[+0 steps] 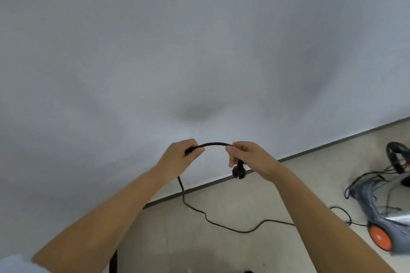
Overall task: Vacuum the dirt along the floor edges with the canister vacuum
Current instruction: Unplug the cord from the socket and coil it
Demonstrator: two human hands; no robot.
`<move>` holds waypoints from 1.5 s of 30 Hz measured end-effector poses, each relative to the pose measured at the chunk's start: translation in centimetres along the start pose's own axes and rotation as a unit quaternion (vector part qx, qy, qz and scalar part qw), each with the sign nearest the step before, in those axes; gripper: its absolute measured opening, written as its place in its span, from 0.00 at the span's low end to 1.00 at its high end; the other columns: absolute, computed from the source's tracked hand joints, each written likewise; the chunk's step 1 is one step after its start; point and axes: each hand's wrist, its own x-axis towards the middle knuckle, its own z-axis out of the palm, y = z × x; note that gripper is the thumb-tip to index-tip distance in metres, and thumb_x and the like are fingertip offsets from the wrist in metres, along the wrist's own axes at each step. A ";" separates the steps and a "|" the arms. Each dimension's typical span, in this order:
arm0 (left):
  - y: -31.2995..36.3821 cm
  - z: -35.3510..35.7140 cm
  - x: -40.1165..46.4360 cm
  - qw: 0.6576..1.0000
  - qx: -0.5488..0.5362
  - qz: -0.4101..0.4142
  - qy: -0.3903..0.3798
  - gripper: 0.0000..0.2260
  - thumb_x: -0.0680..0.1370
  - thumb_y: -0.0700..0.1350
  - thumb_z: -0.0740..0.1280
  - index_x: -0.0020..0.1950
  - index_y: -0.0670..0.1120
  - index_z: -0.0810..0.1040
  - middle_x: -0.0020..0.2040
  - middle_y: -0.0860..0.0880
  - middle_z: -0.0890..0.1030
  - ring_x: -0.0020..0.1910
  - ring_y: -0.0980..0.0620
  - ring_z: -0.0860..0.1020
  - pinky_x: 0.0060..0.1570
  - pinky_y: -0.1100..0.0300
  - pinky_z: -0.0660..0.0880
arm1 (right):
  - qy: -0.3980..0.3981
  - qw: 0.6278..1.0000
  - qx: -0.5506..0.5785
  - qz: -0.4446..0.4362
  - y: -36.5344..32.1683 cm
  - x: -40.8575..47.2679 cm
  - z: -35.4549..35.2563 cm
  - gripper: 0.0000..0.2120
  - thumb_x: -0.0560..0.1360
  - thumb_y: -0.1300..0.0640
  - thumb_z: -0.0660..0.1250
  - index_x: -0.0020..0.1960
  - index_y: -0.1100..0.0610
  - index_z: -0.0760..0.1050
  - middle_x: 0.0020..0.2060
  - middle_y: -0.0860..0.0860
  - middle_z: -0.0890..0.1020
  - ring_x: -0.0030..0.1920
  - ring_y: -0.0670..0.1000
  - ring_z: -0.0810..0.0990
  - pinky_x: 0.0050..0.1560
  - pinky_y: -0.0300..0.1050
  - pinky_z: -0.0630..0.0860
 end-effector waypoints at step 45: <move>37.3 20.1 -14.6 0.931 -0.113 0.226 -0.265 0.18 0.77 0.50 0.67 0.33 0.44 0.66 0.29 0.47 0.64 0.26 0.57 0.64 0.31 0.68 0.64 | 0.358 0.914 0.181 -0.051 1.6 -53.0 -16.9 0.16 0.74 0.52 0.68 0.29 0.54 0.73 0.19 0.44 0.59 0.19 0.43 0.55 0.19 0.31 0.53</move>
